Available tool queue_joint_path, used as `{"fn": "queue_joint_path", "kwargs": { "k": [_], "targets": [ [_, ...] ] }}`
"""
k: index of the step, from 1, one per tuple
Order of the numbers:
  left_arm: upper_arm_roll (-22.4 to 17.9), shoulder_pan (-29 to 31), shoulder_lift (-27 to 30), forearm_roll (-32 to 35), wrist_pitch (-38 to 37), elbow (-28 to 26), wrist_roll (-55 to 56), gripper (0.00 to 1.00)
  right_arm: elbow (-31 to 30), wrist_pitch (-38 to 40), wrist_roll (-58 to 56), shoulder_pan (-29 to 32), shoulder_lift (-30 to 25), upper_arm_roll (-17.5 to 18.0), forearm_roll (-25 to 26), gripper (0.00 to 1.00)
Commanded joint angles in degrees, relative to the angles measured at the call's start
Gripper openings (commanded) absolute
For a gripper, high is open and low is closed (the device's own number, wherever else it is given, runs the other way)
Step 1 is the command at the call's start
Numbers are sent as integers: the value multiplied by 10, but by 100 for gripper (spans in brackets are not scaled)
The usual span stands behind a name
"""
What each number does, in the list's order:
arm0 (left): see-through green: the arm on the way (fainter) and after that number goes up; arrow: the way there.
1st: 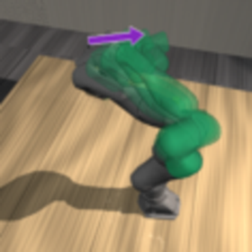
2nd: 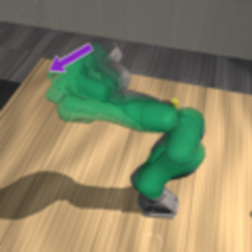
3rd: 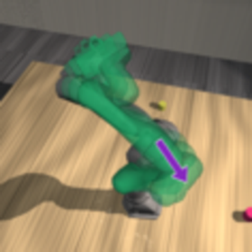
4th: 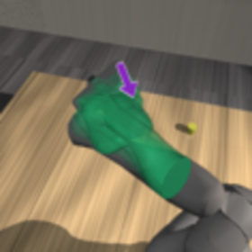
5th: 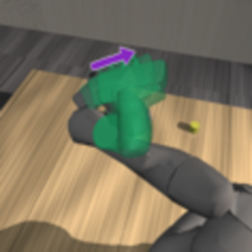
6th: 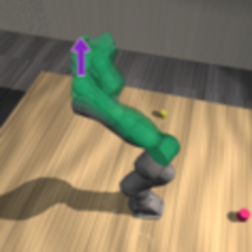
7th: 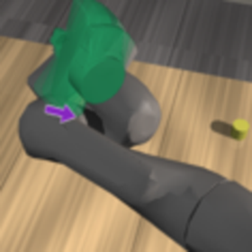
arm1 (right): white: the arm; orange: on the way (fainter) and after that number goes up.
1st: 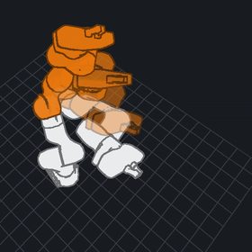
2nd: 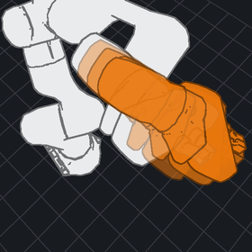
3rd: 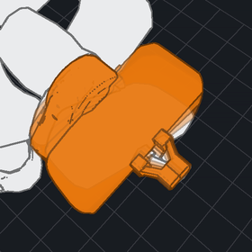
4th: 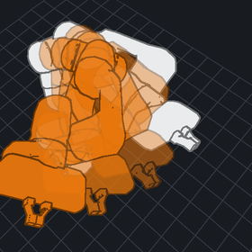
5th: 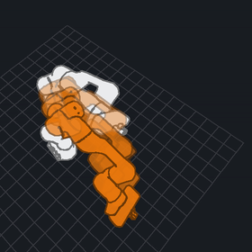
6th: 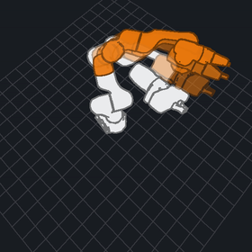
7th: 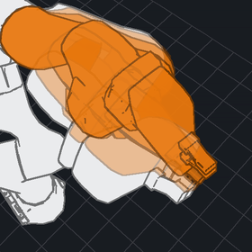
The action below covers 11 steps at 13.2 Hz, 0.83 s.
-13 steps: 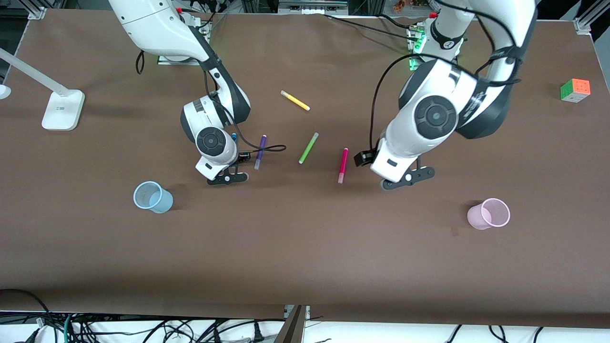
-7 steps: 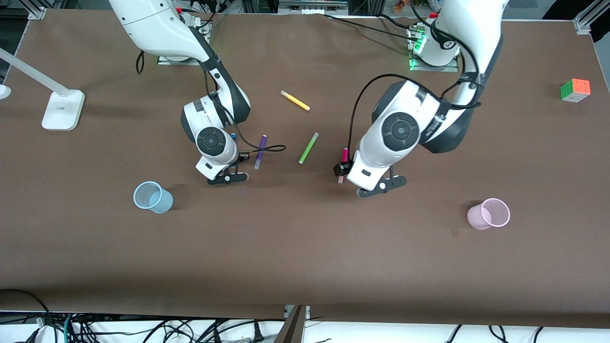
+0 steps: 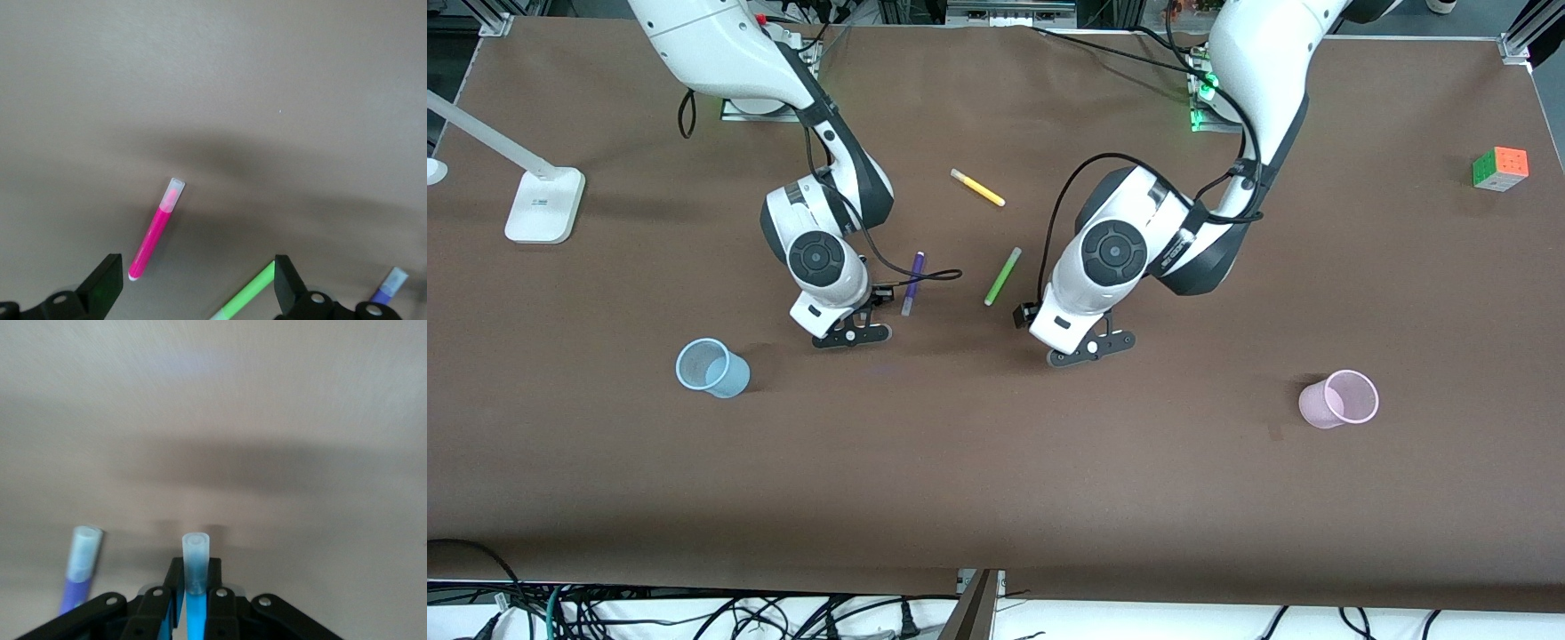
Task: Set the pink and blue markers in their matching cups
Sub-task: 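Carry the blue marker to the light-blue cup with the right gripper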
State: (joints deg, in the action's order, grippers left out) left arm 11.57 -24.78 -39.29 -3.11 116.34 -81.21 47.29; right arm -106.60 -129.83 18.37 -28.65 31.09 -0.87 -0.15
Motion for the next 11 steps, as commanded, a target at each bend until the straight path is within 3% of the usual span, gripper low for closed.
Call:
{"fn": "queue_joint_path", "kwargs": {
  "k": [1, 7, 11],
  "targets": [
    [-7, -18, -4, 22, 29, -31, -46, 100, 23, 27, -42, 4, -31, -4, -6, 14],
    [-4, -20, 17, 110, 121, -155, -67, 100, 118, 119, -186, 5, -35, -35, -7, 14],
    [-4, -15, 33, 111, 164, -213, -97, 100, 143, 137, -312, 11, -35, -61, -10, 14]
  ]
}}
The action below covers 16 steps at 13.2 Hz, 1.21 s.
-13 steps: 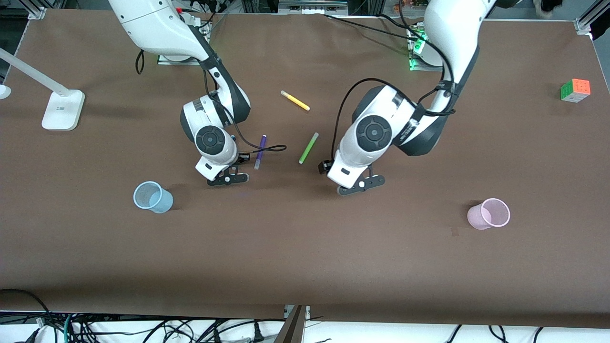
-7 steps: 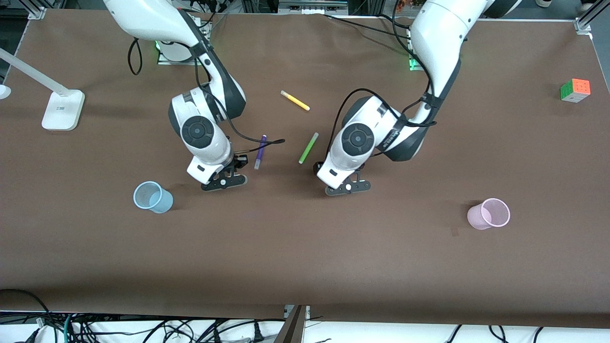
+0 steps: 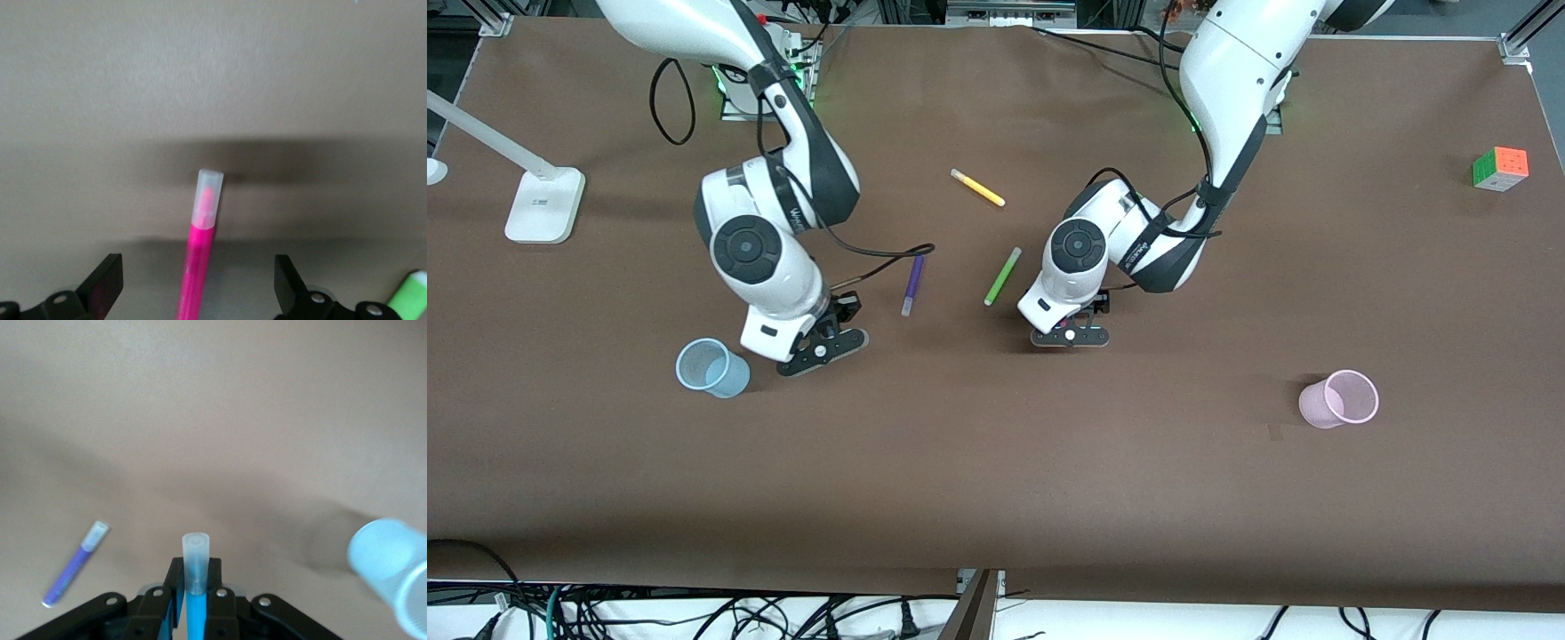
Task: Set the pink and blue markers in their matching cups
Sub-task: 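Carry the blue marker to the light-blue cup with the right gripper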
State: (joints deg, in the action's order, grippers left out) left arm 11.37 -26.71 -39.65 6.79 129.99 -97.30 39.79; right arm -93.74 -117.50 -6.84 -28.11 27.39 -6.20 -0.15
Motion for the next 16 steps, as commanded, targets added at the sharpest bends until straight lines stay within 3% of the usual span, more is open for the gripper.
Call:
{"fn": "queue_joint_path", "kwargs": {
  "k": [1, 2, 3, 6, 8, 9, 12, 16],
  "targets": [
    [-2, 4, 35, 12, 53, -67, -24, 98, 15, 14, -89, 13, 2, -7, -17, 14],
    [-2, 4, 34, 11, 80, -78, -24, 95, 15, 13, -119, 20, 1, -7, -30, 14],
    [-2, 4, 33, 12, 101, -89, -24, 82, 15, 13, -152, 26, 0, -8, -46, 14],
    [-1, 17, 40, 11, 108, -97, -26, 29, 29, 14, -221, 47, -1, -7, -76, 14],
    [1, 20, 46, 8, 105, -98, -25, 6, 29, 13, -256, 55, -1, -7, -97, 14],
    [1, 20, 52, 4, 105, -98, -25, 0, 29, 12, -285, 66, -1, -7, -114, 14],
    [2, 34, 76, 2, 97, -97, -24, 0, 29, 11, -393, 92, 0, -7, -164, 14],
    [2, 62, 141, -84, -25, -67, -24, 0, 29, 17, -536, 129, -1, -7, -236, 14]
  ]
}}
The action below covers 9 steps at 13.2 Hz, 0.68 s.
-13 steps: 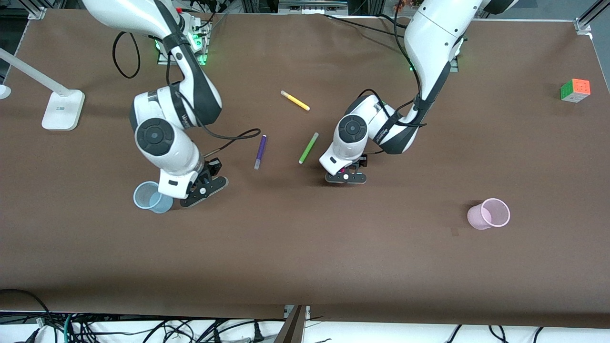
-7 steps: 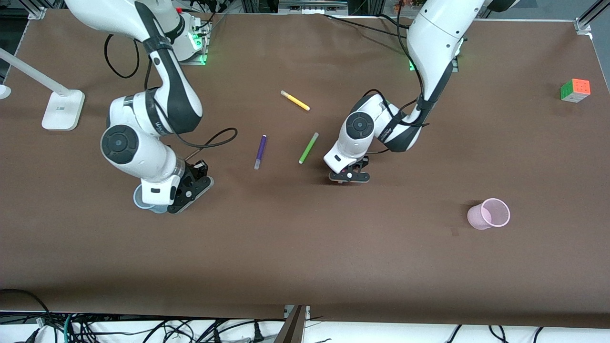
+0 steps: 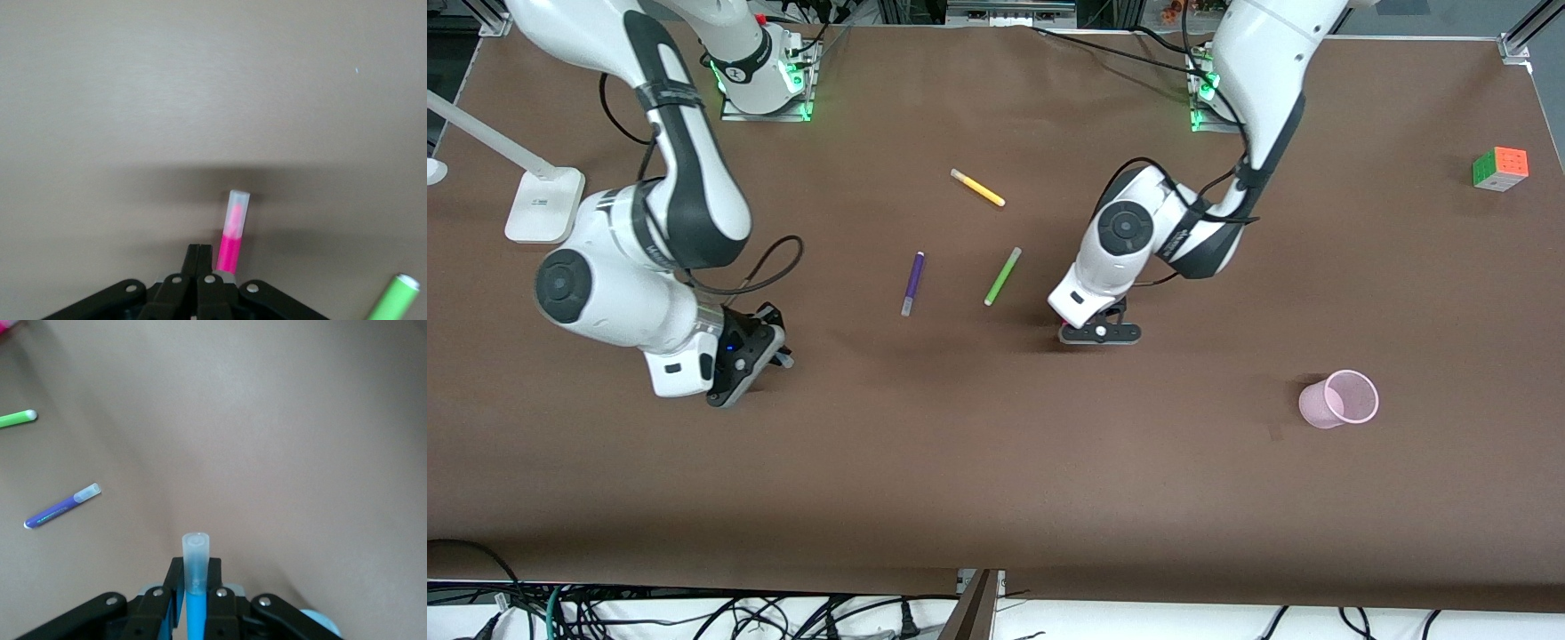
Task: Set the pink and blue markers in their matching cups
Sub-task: 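Carry the blue marker to the light-blue cup with the right gripper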
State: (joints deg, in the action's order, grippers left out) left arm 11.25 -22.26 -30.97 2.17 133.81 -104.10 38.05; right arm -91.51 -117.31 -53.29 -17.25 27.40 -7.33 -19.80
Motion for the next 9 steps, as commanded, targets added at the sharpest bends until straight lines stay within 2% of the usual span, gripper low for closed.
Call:
{"fn": "queue_joint_path", "kwargs": {
  "k": [1, 5, 7, 9],
  "targets": [
    [3, 32, 72, -53, -113, 19, -8, 0, 7, 20, -114, 31, -2, 4, -62, 14],
    [3, 102, 99, -123, -313, 128, -11, 0, 7, 79, -241, 77, -3, 3, -144, 14],
    [3, 94, 89, -120, -319, 132, -22, 0, 8, 95, -291, 91, -3, 3, -169, 14],
    [5, 61, 61, -117, -284, 127, -21, 0, 8, 121, -327, 106, -7, 1, -172, 14]
  ]
}}
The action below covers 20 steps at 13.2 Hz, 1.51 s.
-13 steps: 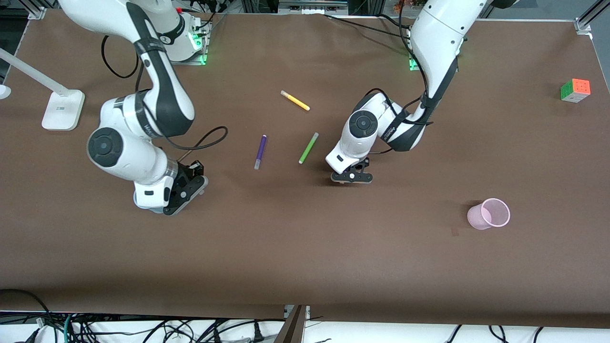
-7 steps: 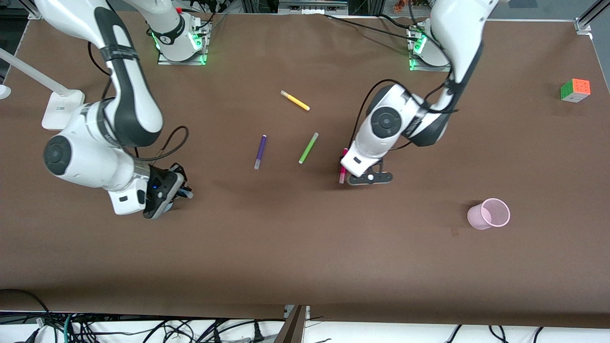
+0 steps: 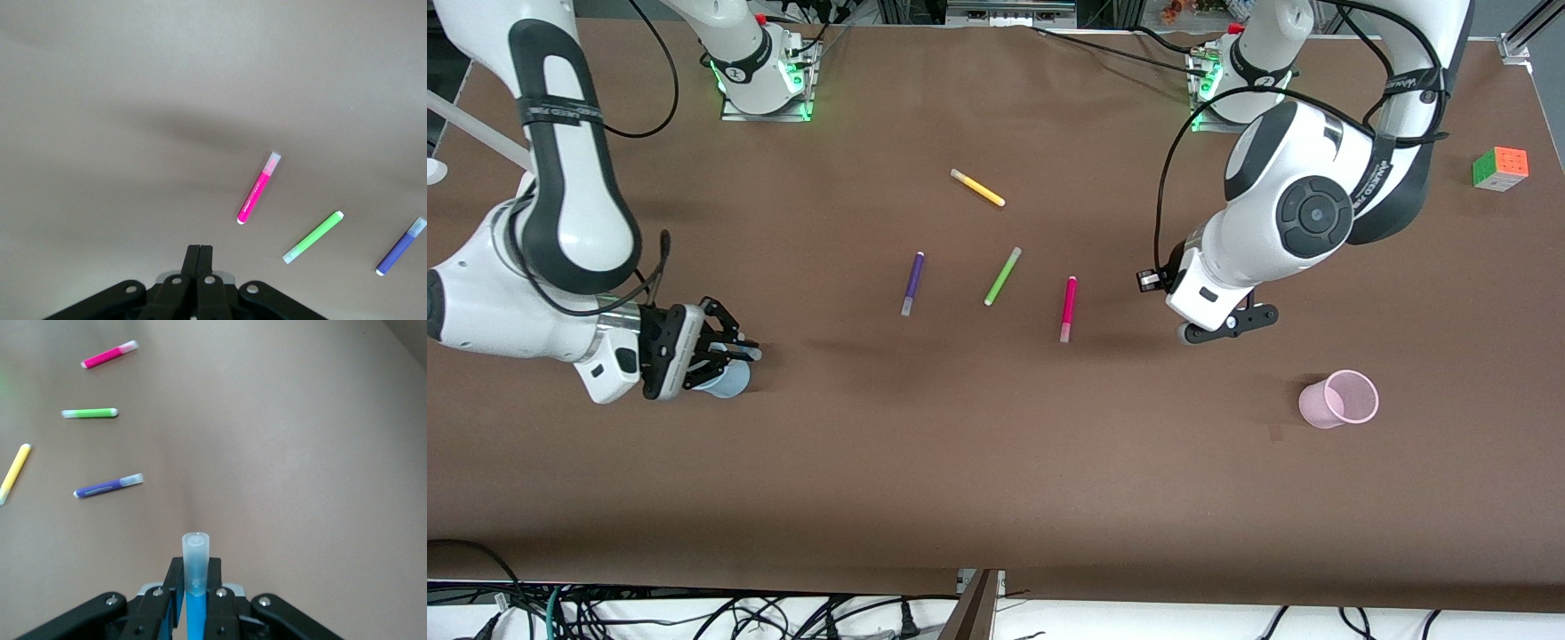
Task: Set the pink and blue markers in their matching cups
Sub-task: 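Drop the blue marker into the cup while the left gripper grasps pink marker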
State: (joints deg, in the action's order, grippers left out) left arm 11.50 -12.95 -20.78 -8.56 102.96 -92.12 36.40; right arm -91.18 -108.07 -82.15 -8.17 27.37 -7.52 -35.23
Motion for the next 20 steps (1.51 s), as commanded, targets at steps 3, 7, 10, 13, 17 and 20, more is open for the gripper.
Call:
{"fn": "queue_joint_path", "kwargs": {
  "k": [3, 7, 10, 13, 17, 20],
  "targets": [
    [2, -64, -85, -8, 76, 4, -5, 82, 5, 51, -109, 37, -6, 3, -19, 14],
    [2, -95, -126, 48, 194, -45, -2, 100, 4, 64, -200, 69, 0, 4, -38, 14],
    [2, -111, -143, 50, 277, -84, 3, 95, 4, 64, -246, 76, 4, 4, -39, 14],
    [-1, -128, -170, 51, 321, -90, 5, 85, 4, 64, -288, 84, 16, 4, -58, 14],
    [-2, -126, -180, 87, 331, -90, 5, 53, 2, 66, -323, 93, 29, 5, -73, 15],
    [-2, -121, -179, 94, 331, -99, -1, 53, 2, 66, -360, 99, 43, 5, -90, 15]
  ]
}}
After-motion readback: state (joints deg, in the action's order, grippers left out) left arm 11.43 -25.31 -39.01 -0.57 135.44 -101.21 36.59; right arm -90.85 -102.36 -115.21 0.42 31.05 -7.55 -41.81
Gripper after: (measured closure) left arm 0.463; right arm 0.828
